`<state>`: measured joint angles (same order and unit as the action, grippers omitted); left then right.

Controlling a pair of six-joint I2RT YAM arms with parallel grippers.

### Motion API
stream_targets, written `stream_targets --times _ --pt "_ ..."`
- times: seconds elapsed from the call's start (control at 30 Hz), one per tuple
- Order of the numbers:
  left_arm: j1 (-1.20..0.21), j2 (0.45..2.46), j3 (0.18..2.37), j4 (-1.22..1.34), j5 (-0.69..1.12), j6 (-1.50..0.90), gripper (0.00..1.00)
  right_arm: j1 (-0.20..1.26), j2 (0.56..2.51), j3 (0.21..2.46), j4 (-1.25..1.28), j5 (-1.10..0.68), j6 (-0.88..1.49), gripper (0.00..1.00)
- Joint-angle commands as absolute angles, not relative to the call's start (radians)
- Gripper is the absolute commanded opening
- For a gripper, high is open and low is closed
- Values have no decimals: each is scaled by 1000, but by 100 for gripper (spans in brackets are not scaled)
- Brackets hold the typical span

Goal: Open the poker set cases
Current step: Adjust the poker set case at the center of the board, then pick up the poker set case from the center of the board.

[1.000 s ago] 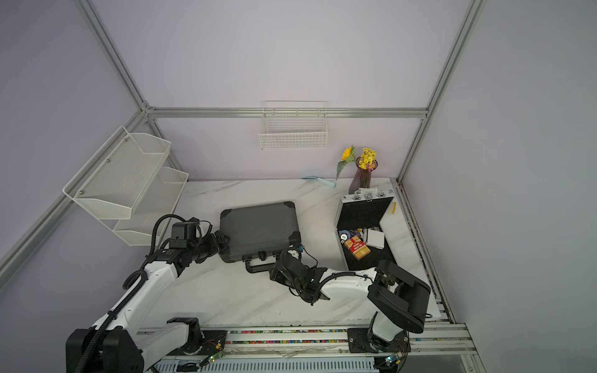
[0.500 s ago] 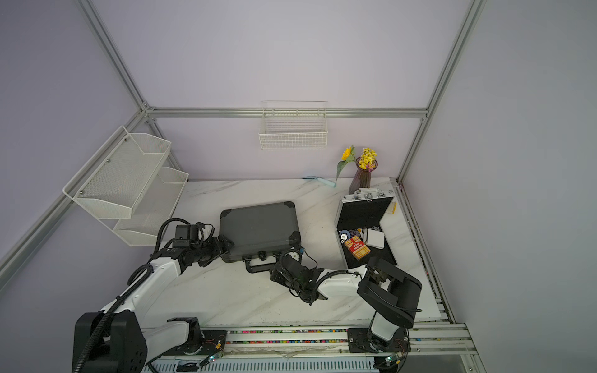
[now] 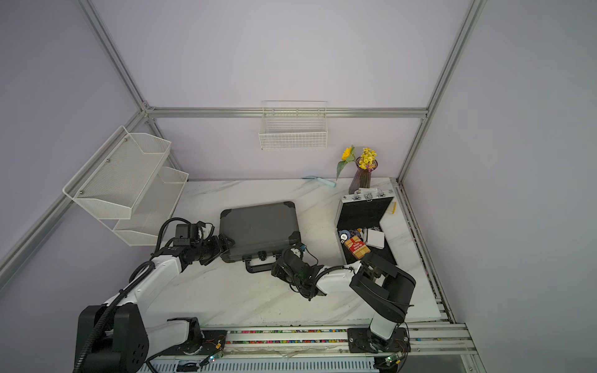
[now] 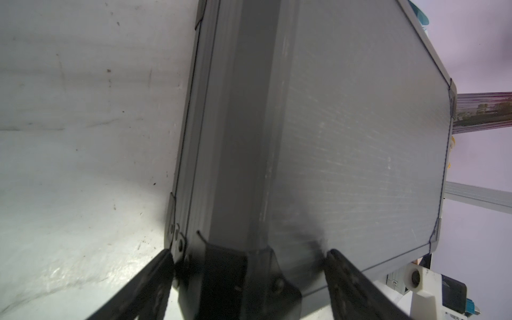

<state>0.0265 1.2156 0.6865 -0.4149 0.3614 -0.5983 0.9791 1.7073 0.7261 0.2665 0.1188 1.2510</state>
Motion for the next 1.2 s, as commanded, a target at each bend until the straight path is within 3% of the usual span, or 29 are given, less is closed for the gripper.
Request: stream_targets --times 0.0,0.93,1.17 --pt "35 1231 656 -404 372 -591 85 970 1739 747 278 117 1245 63" --pt "43 1236 655 -399 392 -594 85 943 1817 757 428 114 1186 69" --pt "44 1236 653 -397 394 -594 84 942 1790 698 539 91 1219 60"
